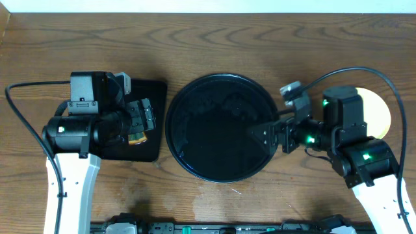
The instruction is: Clean dirty plates on tray and stack at the side
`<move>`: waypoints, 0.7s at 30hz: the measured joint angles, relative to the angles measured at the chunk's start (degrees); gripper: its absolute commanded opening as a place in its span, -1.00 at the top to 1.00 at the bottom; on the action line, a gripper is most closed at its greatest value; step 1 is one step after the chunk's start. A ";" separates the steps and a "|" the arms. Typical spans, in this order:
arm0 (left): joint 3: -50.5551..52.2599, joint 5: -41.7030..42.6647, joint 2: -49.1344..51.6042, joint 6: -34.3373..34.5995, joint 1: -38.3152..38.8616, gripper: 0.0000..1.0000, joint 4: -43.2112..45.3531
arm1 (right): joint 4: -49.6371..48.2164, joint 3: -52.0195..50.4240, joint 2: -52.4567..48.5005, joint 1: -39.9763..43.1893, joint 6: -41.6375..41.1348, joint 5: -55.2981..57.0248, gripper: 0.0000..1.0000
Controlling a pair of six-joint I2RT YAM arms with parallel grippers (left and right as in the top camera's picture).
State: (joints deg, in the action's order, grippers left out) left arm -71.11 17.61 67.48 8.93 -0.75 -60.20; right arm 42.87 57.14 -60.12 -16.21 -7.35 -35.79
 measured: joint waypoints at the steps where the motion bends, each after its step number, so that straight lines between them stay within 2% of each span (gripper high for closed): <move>1: 0.00 0.00 0.00 0.00 0.00 -0.72 -0.02 | 0.26 0.00 0.04 0.09 1.27 0.44 -0.98; 6: 0.00 -0.02 0.00 0.00 0.00 -0.72 0.00 | 0.57 0.00 3.10 1.44 7.61 0.52 -0.99; 10: 0.00 -0.02 0.00 0.00 0.00 -0.72 0.00 | 0.68 0.00 10.05 2.38 13.68 0.94 -0.99; 14: 0.00 0.00 0.00 0.00 0.00 -0.72 0.00 | 1.27 -0.22 17.62 2.36 18.12 6.23 -0.99; 21: 0.00 -0.02 0.00 0.00 0.00 -0.73 0.00 | -2.60 -12.24 32.48 4.35 20.63 18.67 -0.98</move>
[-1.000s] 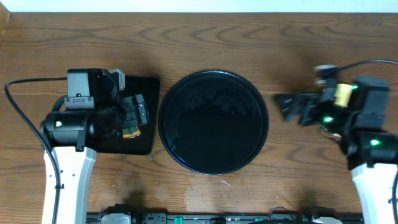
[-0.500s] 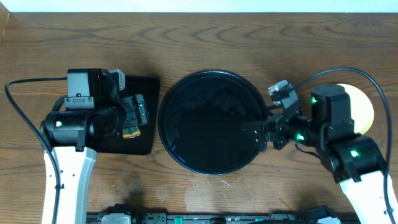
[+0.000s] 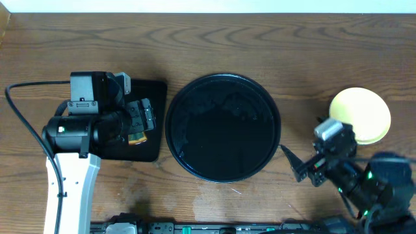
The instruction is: Clean dirty plates on tray and stack at the side
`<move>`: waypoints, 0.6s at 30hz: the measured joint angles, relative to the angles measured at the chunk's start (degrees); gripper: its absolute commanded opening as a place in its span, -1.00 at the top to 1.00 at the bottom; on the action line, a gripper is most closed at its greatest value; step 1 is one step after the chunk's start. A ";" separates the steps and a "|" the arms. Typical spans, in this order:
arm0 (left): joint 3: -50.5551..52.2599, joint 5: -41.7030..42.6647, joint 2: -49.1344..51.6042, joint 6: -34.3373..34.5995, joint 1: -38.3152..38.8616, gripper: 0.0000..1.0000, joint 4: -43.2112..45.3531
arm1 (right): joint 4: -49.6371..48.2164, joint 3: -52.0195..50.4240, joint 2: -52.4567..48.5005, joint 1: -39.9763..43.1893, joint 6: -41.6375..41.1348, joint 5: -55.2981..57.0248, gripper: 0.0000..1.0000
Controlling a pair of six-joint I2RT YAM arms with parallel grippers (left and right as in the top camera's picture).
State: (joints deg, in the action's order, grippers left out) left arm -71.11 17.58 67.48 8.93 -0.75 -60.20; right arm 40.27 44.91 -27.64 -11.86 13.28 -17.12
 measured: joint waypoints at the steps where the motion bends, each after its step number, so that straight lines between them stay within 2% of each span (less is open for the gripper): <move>1: 0.00 0.02 0.00 0.00 0.00 -0.73 0.02 | -0.11 -2.08 2.01 0.70 0.17 0.96 -0.98; 8: 0.00 0.02 0.00 0.00 0.00 -0.73 0.00 | -3.28 -15.89 17.44 5.68 0.68 4.87 -0.99; 13: 0.00 0.02 0.00 0.00 0.00 -0.73 0.02 | -12.04 -26.91 25.75 6.19 0.85 7.10 -0.98; 18: 0.00 0.00 0.00 0.00 0.00 -0.73 0.00 | -24.13 -35.91 26.73 6.19 0.83 7.98 -0.99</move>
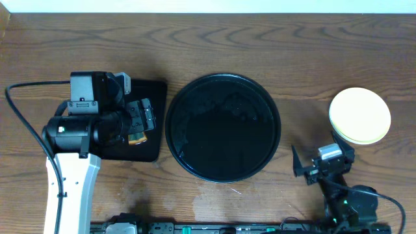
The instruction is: Clean dirty plates on tray and stack at the side
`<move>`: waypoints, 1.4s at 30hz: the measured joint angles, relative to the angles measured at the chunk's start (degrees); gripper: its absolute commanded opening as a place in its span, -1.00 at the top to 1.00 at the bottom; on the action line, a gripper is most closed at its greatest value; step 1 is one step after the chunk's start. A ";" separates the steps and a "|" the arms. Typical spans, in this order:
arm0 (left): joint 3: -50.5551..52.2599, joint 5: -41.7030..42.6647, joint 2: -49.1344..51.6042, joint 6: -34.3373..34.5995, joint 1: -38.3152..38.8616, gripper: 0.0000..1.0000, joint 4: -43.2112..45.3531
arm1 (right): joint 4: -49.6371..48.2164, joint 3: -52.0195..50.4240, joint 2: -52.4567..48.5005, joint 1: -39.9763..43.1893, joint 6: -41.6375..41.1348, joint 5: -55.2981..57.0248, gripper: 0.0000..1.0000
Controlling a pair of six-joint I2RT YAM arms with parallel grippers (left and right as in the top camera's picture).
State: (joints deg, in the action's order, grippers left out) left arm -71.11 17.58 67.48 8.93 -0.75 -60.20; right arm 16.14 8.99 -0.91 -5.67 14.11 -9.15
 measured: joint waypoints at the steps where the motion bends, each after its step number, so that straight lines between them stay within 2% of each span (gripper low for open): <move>1: 0.00 0.00 0.00 0.00 0.00 -0.73 0.00 | -2.84 -1.49 0.07 0.00 -0.07 0.02 -0.98; 4: 0.00 0.00 0.00 0.00 0.00 -0.73 -0.02 | -12.55 -6.47 0.22 0.00 -0.02 0.22 -0.99; 5: 0.00 0.02 0.00 0.00 0.00 -0.73 0.00 | -13.16 -7.30 0.26 0.00 -0.02 0.20 -0.99; 37: 0.00 0.02 0.00 0.00 0.00 -0.73 -0.02 | -12.96 -8.59 0.28 0.00 -0.02 0.24 -0.99; 42: 2.19 -1.33 -3.98 -0.04 0.13 -0.73 -1.14 | -12.94 -8.59 0.28 0.00 -0.02 0.22 -0.98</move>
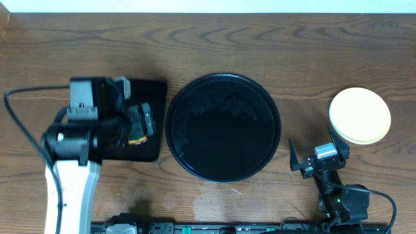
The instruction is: Clean dirty plates on tray and stack at the side
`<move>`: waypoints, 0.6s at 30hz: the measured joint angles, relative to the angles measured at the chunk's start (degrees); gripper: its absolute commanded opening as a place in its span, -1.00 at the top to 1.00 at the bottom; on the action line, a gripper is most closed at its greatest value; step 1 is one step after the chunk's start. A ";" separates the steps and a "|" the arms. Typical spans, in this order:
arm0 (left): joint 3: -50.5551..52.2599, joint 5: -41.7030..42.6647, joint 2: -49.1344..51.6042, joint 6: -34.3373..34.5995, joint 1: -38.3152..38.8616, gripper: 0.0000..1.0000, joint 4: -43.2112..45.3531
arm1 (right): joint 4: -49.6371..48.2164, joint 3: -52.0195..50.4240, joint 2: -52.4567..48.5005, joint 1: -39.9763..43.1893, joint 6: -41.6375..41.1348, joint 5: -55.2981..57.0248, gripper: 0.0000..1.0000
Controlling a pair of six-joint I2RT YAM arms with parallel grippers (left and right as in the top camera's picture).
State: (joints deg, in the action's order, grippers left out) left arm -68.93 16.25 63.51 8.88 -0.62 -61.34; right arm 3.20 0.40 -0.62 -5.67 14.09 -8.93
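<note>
The round black tray (221,127) lies in the middle of the table with no plate on it. A stack of cream plates (359,116) sits at the right side. My right gripper (294,162) hangs low near the front edge, right of the tray and below the stack. Its fingers are apart and hold nothing. My left gripper (144,120) hovers over a black square mat (148,91) left of the tray. A yellow-brown sponge (135,138) shows at its fingers, and the arm hides whether they grip it.
Bare wooden table runs along the back, behind the tray and mat. A black cable loops from the left arm toward the left edge. The arm bases line the front edge.
The left arm has shifted slightly toward the front and left over the mat. The right gripper sits almost where it was, a touch further left. Tray and plates are unmoved.
First the right gripper reached over the tray's right rim, its arm covering part of the plate stack. Then it was off the tray, toward the front right. After that it sat folded near the front edge, where it stays. The left arm kept over the mat throughout.
</note>
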 measured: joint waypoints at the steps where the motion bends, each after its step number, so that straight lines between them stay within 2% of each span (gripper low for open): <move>1: 0.94 -0.92 -2.08 -0.04 0.00 -0.73 0.33 | 0.00 0.00 0.00 0.00 0.00 0.02 -0.99; 4: 4.96 -3.67 -10.69 -0.26 -0.02 -0.74 7.78 | 0.02 0.00 0.00 0.00 0.00 0.00 -0.99; 11: 23.04 -7.67 -33.53 -2.38 -0.02 -0.73 37.73 | 0.02 0.00 0.00 0.00 0.00 0.07 -0.98; 15: 34.88 -8.57 -44.46 -3.39 -0.02 -0.73 47.36 | 0.02 0.00 -0.02 0.00 0.00 0.17 -0.98; 18: 43.06 -9.01 -51.82 -3.58 -0.02 -0.73 50.40 | 0.04 0.00 -0.02 0.00 0.00 0.22 -0.98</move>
State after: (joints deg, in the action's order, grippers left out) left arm -25.87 7.25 11.68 5.30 -0.64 -10.94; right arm 3.25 0.40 -0.64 -5.67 14.09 -8.71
